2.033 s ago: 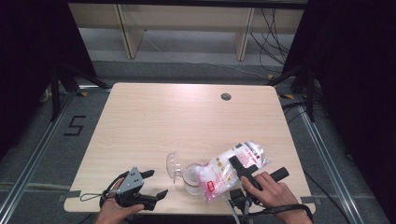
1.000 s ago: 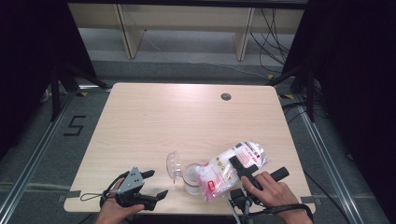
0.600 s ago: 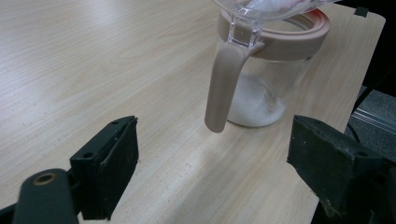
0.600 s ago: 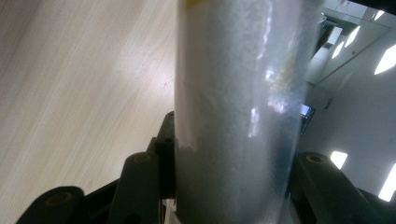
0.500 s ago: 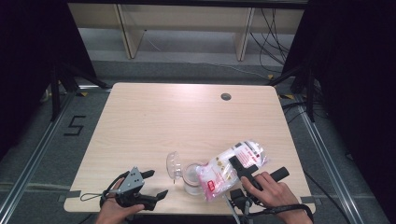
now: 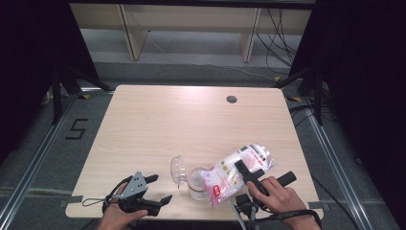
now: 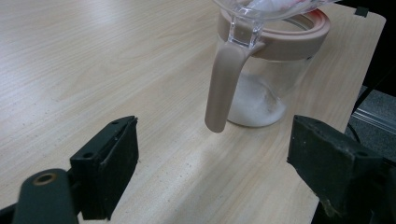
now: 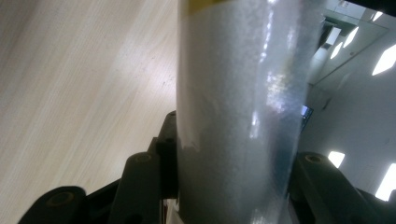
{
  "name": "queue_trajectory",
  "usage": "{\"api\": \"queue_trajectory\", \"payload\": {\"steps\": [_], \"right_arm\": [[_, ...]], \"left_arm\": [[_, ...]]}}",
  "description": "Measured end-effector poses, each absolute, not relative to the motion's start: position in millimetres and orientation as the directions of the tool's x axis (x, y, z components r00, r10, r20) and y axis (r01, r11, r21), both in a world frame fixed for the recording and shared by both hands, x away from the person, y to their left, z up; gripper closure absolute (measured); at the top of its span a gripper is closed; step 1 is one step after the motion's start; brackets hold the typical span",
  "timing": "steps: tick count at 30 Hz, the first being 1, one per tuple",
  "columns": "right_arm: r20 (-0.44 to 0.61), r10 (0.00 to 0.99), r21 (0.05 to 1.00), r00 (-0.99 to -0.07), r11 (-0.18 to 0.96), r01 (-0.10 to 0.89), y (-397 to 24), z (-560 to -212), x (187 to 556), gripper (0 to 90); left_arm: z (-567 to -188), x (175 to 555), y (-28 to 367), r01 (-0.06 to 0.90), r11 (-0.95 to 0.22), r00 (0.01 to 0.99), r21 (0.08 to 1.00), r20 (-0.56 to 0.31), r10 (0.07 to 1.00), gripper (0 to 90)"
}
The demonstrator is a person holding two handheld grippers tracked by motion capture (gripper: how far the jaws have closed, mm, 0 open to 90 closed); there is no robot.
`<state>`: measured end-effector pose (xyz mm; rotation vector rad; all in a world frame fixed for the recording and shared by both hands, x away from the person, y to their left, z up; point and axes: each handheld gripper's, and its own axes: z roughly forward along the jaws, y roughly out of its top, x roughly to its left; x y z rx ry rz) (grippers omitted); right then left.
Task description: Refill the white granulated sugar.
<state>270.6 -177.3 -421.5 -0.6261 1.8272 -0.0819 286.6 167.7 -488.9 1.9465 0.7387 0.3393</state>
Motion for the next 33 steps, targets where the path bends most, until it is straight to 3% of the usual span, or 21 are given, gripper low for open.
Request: {"api": "queue_trajectory", "payload": {"steps": [33], "right_arm": [[-0.850,-0.494,-0.411,-0.186,0.840,-0.354,-173.1,-418.4,264.2,62.5]], "left_arm": [[-488.9,286.6,167.6,0.350,-0.324,0.777,0.879,-0.078,0.625,15.9]]}}
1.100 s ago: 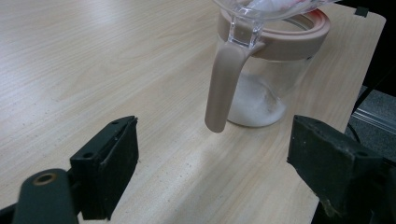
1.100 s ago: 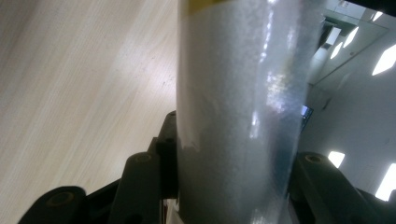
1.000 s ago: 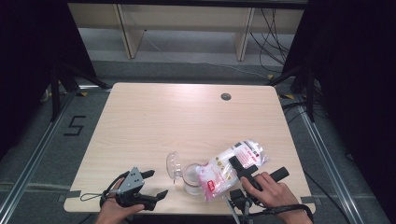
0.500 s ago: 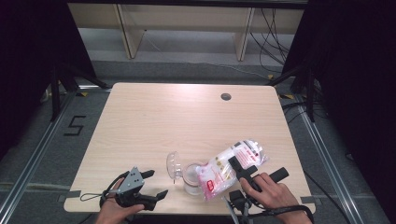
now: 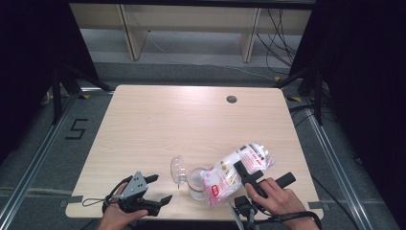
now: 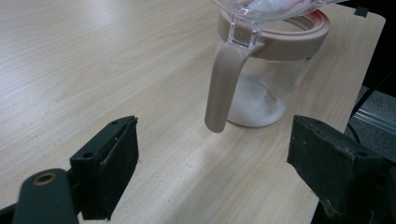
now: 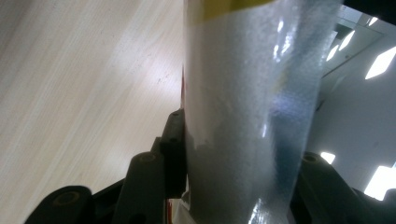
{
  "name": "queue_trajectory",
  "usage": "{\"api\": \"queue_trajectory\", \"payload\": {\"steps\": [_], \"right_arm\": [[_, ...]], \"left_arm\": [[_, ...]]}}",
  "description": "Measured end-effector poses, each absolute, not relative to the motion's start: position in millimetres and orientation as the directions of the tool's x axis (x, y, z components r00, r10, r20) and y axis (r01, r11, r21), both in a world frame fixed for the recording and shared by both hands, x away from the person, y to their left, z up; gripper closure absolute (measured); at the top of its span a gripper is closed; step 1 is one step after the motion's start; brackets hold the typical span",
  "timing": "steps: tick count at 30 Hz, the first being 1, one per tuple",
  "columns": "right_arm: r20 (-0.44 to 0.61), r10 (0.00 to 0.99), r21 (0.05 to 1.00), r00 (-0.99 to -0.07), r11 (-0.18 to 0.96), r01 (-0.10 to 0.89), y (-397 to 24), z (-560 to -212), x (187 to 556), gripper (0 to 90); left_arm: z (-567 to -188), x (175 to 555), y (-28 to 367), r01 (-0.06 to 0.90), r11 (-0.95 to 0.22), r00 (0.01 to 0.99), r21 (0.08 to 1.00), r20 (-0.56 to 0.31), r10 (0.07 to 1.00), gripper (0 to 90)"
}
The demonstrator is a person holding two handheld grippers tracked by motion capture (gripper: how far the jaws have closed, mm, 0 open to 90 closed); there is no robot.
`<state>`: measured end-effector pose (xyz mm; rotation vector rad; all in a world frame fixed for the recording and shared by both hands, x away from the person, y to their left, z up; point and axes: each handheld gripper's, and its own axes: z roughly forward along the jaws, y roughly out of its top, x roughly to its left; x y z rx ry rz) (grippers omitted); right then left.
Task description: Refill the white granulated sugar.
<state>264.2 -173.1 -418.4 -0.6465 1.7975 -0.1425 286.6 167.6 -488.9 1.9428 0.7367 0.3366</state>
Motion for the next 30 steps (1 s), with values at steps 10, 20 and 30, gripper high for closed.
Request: {"api": "queue_trajectory", "payload": {"steps": [10,20,30], "right_arm": [[-0.844,-0.507,-0.421,-0.173,0.827,-0.372,-172.1,-416.9,264.9,63.1],[-0.856,-0.482,-0.392,-0.190,0.842,-0.371,-173.8,-418.7,265.3,63.4],[-0.856,-0.480,-0.390,-0.190,0.843,-0.372,-173.8,-417.9,264.6,63.8]], "left_arm": [[-488.6,286.5,167.9,0.351,-0.326,0.776,0.878,-0.078,0.626,15.9],[-488.5,286.5,168.0,0.351,-0.326,0.776,0.878,-0.078,0.626,15.9],[-488.3,286.3,168.2,0.351,-0.326,0.776,0.878,-0.077,0.626,15.9]]}}
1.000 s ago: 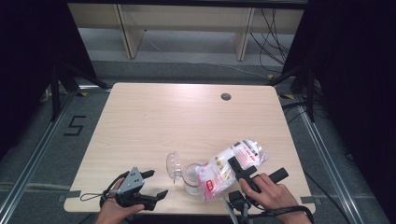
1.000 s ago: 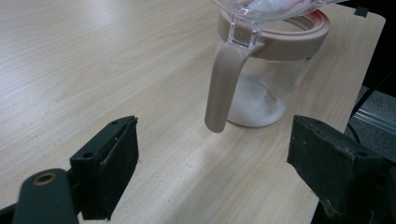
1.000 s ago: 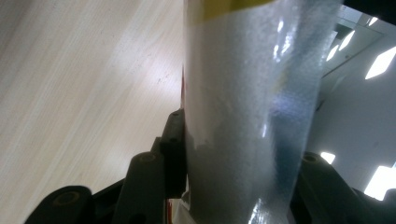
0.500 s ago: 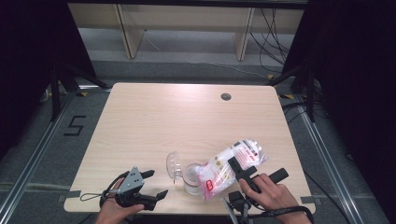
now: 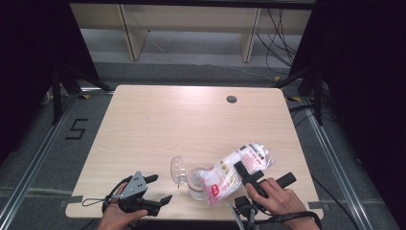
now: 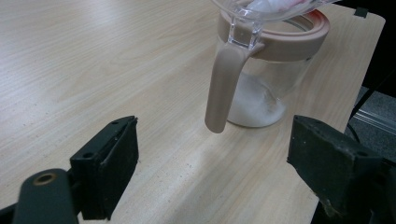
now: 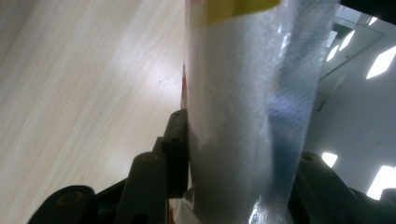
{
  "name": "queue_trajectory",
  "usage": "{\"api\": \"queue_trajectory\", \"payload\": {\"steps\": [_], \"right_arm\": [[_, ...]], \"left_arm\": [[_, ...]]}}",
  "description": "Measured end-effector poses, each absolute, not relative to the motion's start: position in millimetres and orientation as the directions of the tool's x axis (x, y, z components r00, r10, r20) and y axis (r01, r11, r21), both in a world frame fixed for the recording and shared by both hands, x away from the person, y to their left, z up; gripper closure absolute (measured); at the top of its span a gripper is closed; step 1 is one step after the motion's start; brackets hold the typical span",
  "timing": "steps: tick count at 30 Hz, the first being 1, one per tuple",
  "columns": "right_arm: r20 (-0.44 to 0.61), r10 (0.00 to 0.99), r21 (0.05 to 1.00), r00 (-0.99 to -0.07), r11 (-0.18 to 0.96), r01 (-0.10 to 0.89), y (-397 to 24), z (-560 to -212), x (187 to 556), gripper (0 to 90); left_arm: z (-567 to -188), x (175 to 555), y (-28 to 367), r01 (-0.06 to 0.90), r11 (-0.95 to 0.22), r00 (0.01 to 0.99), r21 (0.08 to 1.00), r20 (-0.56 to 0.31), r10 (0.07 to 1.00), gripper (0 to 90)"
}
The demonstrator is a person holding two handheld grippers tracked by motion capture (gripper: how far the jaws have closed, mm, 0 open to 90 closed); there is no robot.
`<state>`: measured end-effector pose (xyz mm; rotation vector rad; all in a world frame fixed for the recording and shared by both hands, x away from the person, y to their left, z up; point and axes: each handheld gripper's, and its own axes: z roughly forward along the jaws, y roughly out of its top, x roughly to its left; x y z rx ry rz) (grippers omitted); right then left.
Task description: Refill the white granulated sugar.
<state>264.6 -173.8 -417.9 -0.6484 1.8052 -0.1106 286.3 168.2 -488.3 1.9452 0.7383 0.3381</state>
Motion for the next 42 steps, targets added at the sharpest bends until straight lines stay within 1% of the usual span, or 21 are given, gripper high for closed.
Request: {"api": "queue_trajectory", "payload": {"steps": [19,24,42], "right_arm": [[-0.855,-0.484,-0.390,-0.185,0.836,-0.386,-173.7,-417.1,265.2,64.7],[-0.863,-0.463,-0.371,-0.200,0.852,-0.370,-175.1,-418.5,264.4,65.0],[-0.861,-0.467,-0.375,-0.202,0.850,-0.370,-175.1,-417.4,264.2,66.1]], "left_arm": [[-488.1,286.3,168.3,0.350,-0.326,0.776,0.878,-0.077,0.626,15.9],[-488.0,286.7,168.6,0.345,-0.330,0.778,0.879,-0.071,0.624,16.0],[-487.9,286.9,168.7,0.343,-0.332,0.780,0.879,-0.069,0.622,15.9]]}}
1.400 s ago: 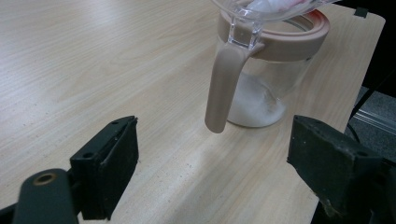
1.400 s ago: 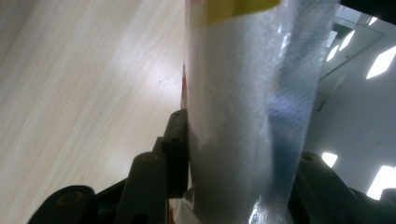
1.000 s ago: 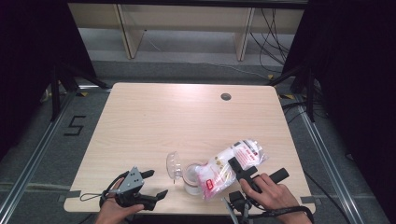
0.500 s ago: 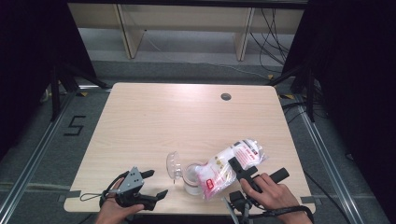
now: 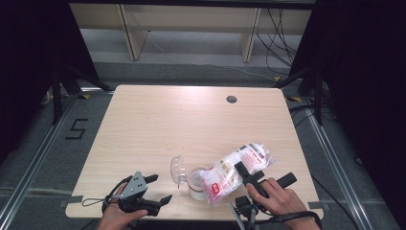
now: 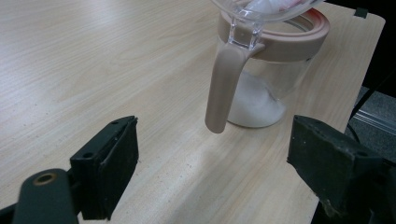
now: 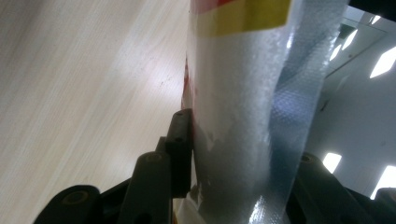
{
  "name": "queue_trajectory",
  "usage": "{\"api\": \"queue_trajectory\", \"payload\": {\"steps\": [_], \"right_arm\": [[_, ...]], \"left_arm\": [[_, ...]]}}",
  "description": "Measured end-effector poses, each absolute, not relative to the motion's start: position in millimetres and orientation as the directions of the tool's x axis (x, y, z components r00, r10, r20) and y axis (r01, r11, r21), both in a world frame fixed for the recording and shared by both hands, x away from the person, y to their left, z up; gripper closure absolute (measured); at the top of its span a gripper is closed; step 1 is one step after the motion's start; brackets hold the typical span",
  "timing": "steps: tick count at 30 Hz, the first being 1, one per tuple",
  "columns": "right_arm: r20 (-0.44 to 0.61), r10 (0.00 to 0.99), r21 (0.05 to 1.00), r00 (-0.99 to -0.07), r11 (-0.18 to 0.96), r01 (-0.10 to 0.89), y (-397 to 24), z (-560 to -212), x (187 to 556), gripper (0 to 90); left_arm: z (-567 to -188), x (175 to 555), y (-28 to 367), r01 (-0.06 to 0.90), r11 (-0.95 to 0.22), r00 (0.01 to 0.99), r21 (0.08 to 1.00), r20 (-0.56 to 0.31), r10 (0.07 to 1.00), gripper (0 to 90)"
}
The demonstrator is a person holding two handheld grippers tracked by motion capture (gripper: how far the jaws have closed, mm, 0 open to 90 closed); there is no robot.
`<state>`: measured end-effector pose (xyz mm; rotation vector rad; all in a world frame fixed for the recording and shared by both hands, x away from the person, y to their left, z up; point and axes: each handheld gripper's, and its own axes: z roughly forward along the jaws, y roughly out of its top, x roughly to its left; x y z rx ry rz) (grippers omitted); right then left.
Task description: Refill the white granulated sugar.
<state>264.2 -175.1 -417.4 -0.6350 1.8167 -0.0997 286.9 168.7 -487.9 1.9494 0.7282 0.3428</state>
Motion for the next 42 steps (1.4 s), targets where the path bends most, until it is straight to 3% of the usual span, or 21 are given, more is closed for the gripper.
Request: {"api": "queue_trajectory", "payload": {"steps": [42], "right_arm": [[-0.858,-0.471,-0.372,-0.207,0.846,-0.381,-175.3,-416.6,264.8,69.1]], "left_arm": [[-487.7,287.9,169.2,0.326,-0.338,0.789,0.883,-0.058,0.611,15.9]]}}
